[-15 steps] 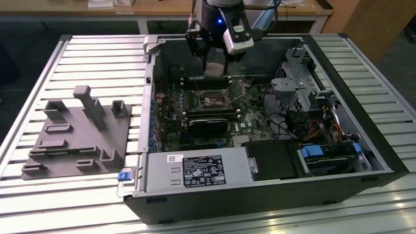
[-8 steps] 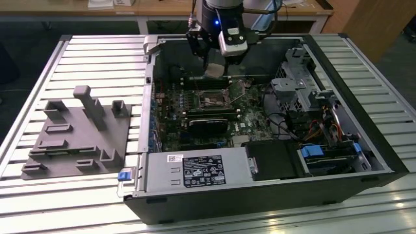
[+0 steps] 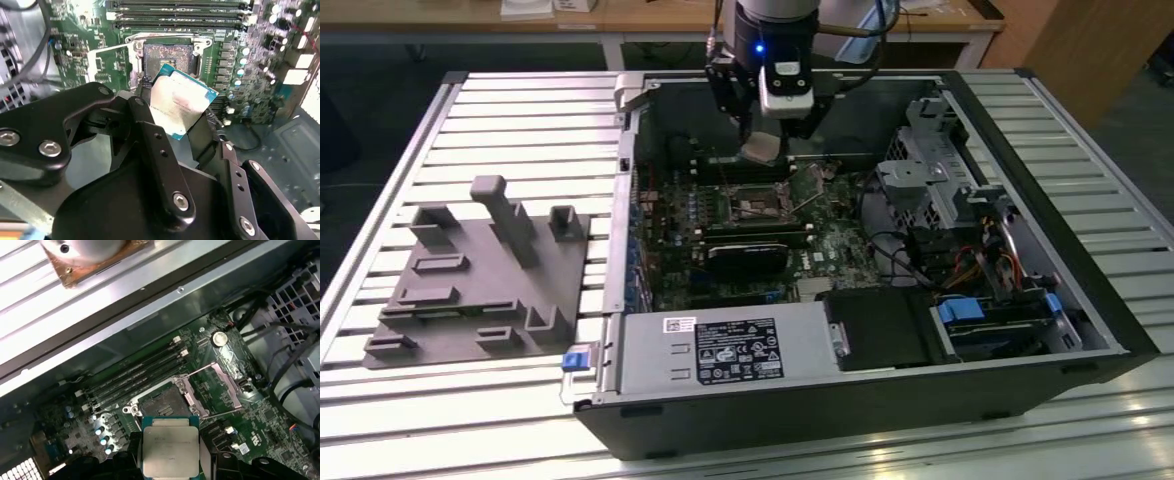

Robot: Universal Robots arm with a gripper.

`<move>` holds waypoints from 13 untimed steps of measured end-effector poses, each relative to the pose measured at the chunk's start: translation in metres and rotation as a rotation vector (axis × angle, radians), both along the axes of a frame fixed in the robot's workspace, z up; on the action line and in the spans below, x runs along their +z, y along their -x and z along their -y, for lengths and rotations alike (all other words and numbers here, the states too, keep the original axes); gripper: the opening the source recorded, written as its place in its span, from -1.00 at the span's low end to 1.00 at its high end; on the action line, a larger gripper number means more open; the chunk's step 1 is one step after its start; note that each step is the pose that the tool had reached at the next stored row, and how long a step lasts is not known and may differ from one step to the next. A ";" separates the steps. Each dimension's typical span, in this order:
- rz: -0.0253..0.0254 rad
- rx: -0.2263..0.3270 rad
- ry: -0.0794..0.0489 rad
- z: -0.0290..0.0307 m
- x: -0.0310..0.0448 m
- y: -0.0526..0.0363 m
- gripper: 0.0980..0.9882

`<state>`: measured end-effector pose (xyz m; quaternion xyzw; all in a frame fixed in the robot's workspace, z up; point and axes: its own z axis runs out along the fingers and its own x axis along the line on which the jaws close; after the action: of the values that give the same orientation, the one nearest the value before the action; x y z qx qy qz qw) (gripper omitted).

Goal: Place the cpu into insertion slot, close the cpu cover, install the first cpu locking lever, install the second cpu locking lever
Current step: 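Place the cpu into insertion slot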

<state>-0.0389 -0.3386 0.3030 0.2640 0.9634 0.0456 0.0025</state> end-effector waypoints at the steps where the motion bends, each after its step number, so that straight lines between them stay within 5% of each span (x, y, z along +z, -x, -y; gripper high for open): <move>1: 0.0000 -0.020 0.000 0.0000 -0.0005 0.0000 0.00; 13: 0.0000 -0.237 0.000 0.0000 -0.0053 0.0000 0.00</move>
<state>-0.0389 -0.3386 0.2976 0.3761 0.9254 0.0450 0.0079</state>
